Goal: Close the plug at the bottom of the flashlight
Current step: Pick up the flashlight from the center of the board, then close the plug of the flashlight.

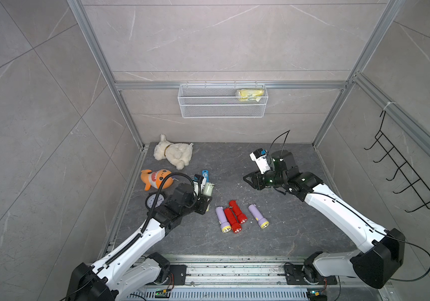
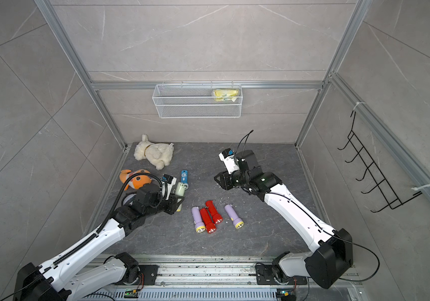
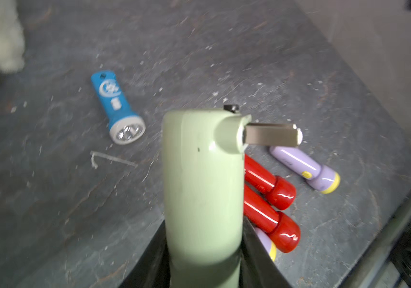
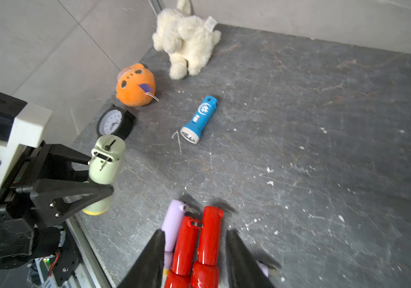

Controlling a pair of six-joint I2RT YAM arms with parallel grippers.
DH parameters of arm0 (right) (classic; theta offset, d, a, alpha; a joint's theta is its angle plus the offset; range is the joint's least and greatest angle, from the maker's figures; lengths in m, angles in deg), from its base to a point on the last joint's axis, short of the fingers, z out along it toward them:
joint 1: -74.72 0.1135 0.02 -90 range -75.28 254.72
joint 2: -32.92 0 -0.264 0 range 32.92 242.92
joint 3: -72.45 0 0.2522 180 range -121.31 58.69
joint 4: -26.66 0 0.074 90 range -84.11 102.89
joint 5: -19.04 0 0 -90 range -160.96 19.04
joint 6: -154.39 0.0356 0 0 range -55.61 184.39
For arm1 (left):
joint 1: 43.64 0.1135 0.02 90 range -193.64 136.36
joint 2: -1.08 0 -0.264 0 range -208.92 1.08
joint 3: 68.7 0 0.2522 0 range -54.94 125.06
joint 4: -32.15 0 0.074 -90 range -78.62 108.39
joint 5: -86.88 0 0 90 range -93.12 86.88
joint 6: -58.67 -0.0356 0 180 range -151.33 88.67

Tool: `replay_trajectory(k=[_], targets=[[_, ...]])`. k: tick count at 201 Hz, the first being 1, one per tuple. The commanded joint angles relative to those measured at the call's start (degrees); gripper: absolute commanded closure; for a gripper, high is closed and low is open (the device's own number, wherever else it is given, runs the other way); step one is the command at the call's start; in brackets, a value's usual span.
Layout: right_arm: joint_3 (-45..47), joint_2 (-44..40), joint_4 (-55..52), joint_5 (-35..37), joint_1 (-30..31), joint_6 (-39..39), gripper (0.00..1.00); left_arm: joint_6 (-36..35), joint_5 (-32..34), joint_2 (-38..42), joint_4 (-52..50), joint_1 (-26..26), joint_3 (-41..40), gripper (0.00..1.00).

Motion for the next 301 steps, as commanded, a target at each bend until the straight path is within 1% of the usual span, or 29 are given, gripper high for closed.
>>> replay_trajectory(k=[1, 17, 32, 43, 62, 74, 81, 101, 108, 115, 125, 133, 140, 143, 154, 160, 166, 180, 193, 211, 223, 235, 253, 277, 301], targets=[[-3.48, 1.9, 7.1, -11.17, -0.29, -1.83, 0.57, -9.76, -18.21, -0.7, 6.16, 2.37, 6.71, 1.0], [-4.36, 2.94, 11.81, -20.04, -1.44, -1.28, 0.57, -13.09, -28.16, -3.14, 6.9, 5.14, 9.89, 1.0], [-5.1, 4.04, 16.96, -26.29, -3.25, 1.3, 0.56, -19.06, -33.8, -5.66, 7.39, 6.76, 11.36, 1.0], [-6.25, 5.39, 20.67, -31.0, -4.87, 3.73, 0.56, -22.78, -33.66, -7.13, 7.71, 6.89, 12.3, 1.0], [-8.35, 8.55, 26.94, -37.48, -7.01, 9.15, 0.55, -27.58, -34.36, -9.15, 5.09, 7.09, 14.67, 1.0], [-9.26, 11.04, 33.57, -42.43, -7.56, 14.99, 0.55, -30.47, -38.28, -9.84, 3.21, 7.64, 15.77, 1.0], [-9.59, 12.53, 39.49, -45.35, -7.7, 19.49, 0.55, -31.42, -39.81, -10.02, 3.09, 7.91, 16.04, 1.0], [-8.3, 15.44, 59.65, -50.36, -7.25, 35.52, 0.56, -33.02, -42.01, -9.98, 3.6, 8.46, 15.79, 1.0], [-7.5, 15.78, 64.11, -51.18, -6.97, 38.81, 0.56, -32.98, -42.16, -9.94, 3.99, 8.79, 15.67, 1.0], [-7.16, 15.98, 64.96, -51.59, -6.73, 39.55, 0.57, -33.39, -43.08, -9.87, 3.7, 9.21, 15.67, 1.0], [-6.6, 15.3, 60.92, -51.13, -6.49, 37.38, 0.57, -33.93, -43.69, -9.73, 3.04, 9.75, 15.69, 1.0], [-6.4, 14.14, 54.27, -50.56, -6.18, 32.03, 0.56, -33.94, -44.23, -9.4, 3.05, 10.06, 15.56, 1.0], [-6.68, 12.87, 45.62, -48.92, -5.79, 24.91, 0.56, -34.17, -44.66, -9.15, 2.97, 10.16, 15.39, 1.0], [-7.13, 12.3, 40.27, -47.97, -5.36, 21.89, 0.55, -34.25, -44.66, -9.05, 2.92, 10.16, 15.28, 1.0], [-9.81, 10.63, 19.92, -42.37, -3.36, 5.32, 0.54, -34.28, -45.13, -8.65, 3.02, 10.25, 15.15, 1.0], [-11.6, 10.3, 13.05, -40.22, -2.07, -0.04, 0.54, -34.43, -45.32, -8.56, 3.06, 10.29, 15.21, 1.0], [-12.68, 10.27, 8.94, -39.68, -1.2, -2.67, 0.54, -34.46, -45.43, -8.55, 3.01, 10.33, 15.27, 1.0], [-12.04, 9.96, 9.4, -39.85, -0.99, -1.36, 0.54, -35.39, -46.05, -8.62, 1.79, 10.38, 15.74, 1.0], [-11.37, 9.39, 8.73, -38.91, -0.81, -1.8, 0.54, -35.56, -46.35, -8.58, 1.48, 10.43, 15.93, 1.0], [-10.76, 9.04, 7.97, -39.51, -0.28, -2.14, 0.53, -35.6, -46.56, -8.64, 1.14, 10.43, 15.99, 1.0], [-10.66, 8.87, 6.06, -38.97, 0.27, -3.77, 0.53, -35.86, -46.63, -8.73, 0.51, 10.43, 16.21, 1.0], [-10.17, 8.42, 4.98, -37.22, 0.74, -4.87, 0.5, -36.03, -46.95, -8.56, 0.11, 10.47, 16.2, 1.0], [-9.7, 8.45, 4.99, -36.81, 0.83, -5.09, 0.48, -36.08, -47.58, -8.16, 0.25, 10.51, 16.14, 1.0], [-9.8, 8.93, 5.22, -37.87, 0.82, -4.87, 0.5, -36.14, -47.93, -7.38, 0.64, 10.59, 15.86, 1.0], [-9.43, 8.94, 5.87, -38.3, 0.85, -4.67, 0.54, -35.95, -49.12, -6.65, 1.68, 10.84, 15.23, 1.0]])
